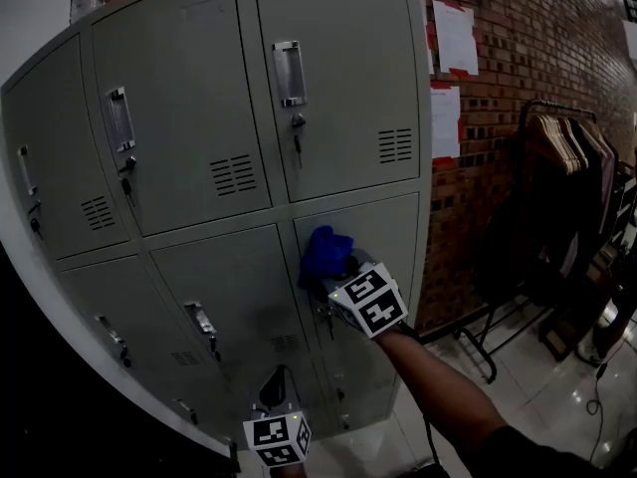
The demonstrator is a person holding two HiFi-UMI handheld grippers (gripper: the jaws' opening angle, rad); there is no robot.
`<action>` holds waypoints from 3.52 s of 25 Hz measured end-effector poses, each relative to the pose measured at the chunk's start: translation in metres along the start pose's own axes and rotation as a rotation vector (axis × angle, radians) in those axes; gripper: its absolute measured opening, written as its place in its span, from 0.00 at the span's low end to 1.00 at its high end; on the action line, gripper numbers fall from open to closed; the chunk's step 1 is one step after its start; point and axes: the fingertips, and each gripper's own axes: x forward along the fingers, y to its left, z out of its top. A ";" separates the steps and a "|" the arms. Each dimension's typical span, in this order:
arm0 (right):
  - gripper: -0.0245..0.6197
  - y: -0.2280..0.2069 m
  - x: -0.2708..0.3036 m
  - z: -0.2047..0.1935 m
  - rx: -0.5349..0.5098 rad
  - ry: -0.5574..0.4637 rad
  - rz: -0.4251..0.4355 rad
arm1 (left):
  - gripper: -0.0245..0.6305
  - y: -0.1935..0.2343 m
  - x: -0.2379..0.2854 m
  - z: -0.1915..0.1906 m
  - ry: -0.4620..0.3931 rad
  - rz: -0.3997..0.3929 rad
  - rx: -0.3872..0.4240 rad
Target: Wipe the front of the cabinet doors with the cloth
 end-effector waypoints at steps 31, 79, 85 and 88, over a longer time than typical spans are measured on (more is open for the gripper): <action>0.15 -0.177 -0.083 -0.071 0.060 0.083 -0.298 | 0.06 -0.013 0.009 -0.011 0.023 -0.030 -0.005; 0.15 -0.014 -0.016 -0.065 -0.038 0.038 -0.044 | 0.06 0.025 -0.009 -0.005 0.010 0.056 -0.013; 0.15 -0.102 -0.077 -0.125 0.025 0.106 -0.234 | 0.06 0.014 -0.001 -0.013 0.040 0.016 -0.003; 0.15 -0.133 -0.093 -0.158 0.023 0.188 -0.305 | 0.06 0.012 0.003 -0.013 0.040 0.007 -0.003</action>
